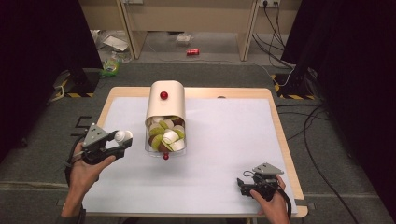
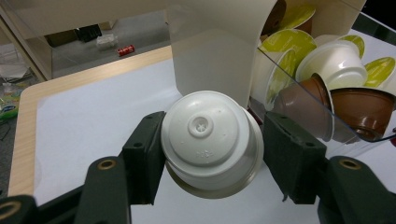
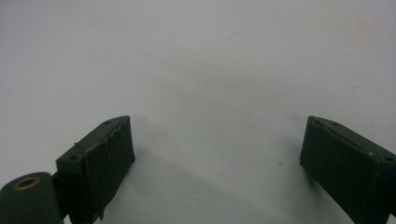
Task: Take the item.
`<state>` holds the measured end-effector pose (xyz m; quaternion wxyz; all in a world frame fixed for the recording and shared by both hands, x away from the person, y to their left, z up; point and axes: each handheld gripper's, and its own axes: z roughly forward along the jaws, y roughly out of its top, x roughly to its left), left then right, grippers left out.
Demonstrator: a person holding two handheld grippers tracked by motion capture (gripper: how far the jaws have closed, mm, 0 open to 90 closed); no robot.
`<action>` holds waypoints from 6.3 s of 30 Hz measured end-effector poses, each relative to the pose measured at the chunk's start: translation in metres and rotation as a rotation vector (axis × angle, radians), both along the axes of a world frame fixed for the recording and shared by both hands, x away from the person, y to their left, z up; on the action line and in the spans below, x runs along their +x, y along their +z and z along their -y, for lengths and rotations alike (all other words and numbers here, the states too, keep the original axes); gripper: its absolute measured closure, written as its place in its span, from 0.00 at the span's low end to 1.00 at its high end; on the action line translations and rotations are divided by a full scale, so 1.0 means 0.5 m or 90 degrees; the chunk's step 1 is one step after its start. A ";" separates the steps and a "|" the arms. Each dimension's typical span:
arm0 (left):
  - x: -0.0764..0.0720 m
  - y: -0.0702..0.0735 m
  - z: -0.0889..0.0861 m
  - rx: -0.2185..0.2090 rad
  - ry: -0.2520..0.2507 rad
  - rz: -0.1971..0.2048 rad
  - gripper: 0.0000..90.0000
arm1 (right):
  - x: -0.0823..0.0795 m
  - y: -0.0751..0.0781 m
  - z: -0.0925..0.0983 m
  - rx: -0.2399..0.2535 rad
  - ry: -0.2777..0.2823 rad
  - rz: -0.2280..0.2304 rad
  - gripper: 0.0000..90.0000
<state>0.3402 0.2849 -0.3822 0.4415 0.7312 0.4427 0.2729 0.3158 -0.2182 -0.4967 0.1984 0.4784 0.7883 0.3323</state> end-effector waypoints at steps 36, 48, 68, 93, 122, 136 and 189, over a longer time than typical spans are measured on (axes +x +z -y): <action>0.028 -0.093 -0.037 -0.009 0.041 -0.051 0.45 | 0.001 0.000 0.001 -0.002 0.003 0.002 0.11; 0.039 -0.118 -0.043 0.008 0.056 -0.071 0.45 | 0.001 0.000 0.001 -0.002 0.004 0.002 0.11; 0.059 -0.164 -0.048 0.033 0.072 -0.107 0.45 | 0.001 0.000 0.001 -0.002 0.004 0.002 0.11; 0.077 -0.214 -0.051 0.064 0.086 -0.144 0.45 | 0.001 0.000 0.001 -0.002 0.004 0.002 0.11; 0.062 -0.178 -0.049 0.028 0.073 -0.118 0.23 | 0.001 0.000 0.001 -0.001 0.003 0.001 0.11; 0.035 -0.139 -0.031 0.014 0.035 -0.101 0.18 | 0.001 0.000 0.001 -0.002 0.004 0.003 0.11; -0.043 -0.059 0.062 0.029 -0.076 -0.047 0.17 | 0.001 0.000 0.001 -0.002 0.004 0.003 0.11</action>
